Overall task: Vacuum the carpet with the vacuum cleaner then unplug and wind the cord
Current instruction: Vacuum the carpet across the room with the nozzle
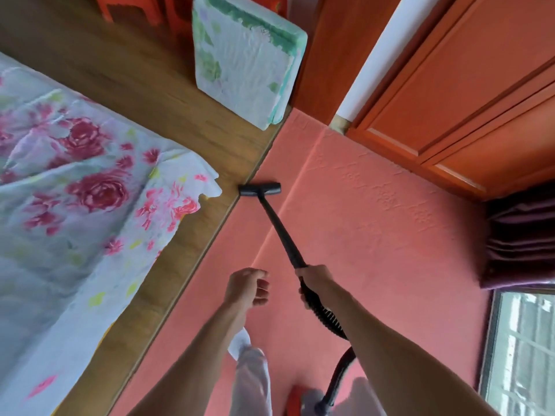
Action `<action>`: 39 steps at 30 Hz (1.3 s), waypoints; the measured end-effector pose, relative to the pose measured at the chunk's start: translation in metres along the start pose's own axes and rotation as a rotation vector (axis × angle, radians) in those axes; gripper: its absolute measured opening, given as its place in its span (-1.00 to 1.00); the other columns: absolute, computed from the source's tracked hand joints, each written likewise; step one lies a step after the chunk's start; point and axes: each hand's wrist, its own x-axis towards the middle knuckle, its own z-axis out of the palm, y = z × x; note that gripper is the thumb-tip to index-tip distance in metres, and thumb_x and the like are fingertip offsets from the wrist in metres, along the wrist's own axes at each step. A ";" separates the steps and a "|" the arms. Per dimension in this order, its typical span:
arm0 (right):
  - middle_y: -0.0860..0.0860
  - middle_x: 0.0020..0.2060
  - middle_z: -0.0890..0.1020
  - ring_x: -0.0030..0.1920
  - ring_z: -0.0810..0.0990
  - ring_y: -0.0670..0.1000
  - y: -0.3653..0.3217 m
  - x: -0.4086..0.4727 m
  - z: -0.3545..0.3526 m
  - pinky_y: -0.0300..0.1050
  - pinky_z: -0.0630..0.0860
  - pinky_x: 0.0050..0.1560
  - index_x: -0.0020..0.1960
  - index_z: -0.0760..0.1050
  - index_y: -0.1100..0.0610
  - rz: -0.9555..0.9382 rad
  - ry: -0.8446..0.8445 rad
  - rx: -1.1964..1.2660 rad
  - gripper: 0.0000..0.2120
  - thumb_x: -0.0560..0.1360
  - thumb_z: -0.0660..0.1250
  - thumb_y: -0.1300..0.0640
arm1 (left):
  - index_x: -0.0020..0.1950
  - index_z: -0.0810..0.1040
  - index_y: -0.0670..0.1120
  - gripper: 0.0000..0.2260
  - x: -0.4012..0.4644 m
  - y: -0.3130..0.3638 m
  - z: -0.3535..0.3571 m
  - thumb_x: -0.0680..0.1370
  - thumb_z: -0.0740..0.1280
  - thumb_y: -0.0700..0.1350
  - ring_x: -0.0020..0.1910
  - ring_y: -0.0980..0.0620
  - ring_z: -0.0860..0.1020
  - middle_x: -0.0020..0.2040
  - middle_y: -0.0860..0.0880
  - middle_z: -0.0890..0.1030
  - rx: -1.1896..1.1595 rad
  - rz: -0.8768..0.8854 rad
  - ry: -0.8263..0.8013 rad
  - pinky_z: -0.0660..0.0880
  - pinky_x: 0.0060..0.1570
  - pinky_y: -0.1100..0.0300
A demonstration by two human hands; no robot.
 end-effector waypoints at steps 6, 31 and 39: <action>0.16 -0.43 0.50 -0.56 0.45 0.06 -0.018 -0.001 0.023 -0.13 0.42 -0.52 -0.01 0.47 0.33 0.008 -0.007 0.082 -0.81 0.56 0.31 0.17 | -0.14 0.58 -0.19 -0.84 -0.012 0.002 -0.035 0.55 0.22 -0.28 -0.56 0.03 0.47 -0.39 -0.12 0.53 0.011 0.005 0.025 0.51 -0.46 0.21; 0.16 -0.48 0.48 -0.61 0.45 0.05 -0.021 0.007 0.011 -0.16 0.41 -0.55 -0.15 0.44 0.31 0.028 0.008 0.350 -0.83 0.44 0.31 0.19 | -0.13 0.59 -0.21 -0.87 -0.004 0.113 0.009 0.54 0.25 -0.26 -0.53 0.00 0.49 -0.41 -0.11 0.56 0.252 0.127 -0.060 0.51 -0.47 0.19; 0.16 -0.52 0.50 -0.59 0.47 0.08 -0.107 0.062 -0.038 -0.10 0.42 -0.49 -0.16 0.45 0.27 0.076 -0.004 0.482 -0.79 0.42 0.38 0.13 | -0.06 0.60 -0.24 -0.87 0.028 0.191 0.069 0.55 0.25 -0.27 -0.48 -0.01 0.51 -0.35 -0.14 0.57 0.372 0.107 -0.038 0.52 -0.47 0.19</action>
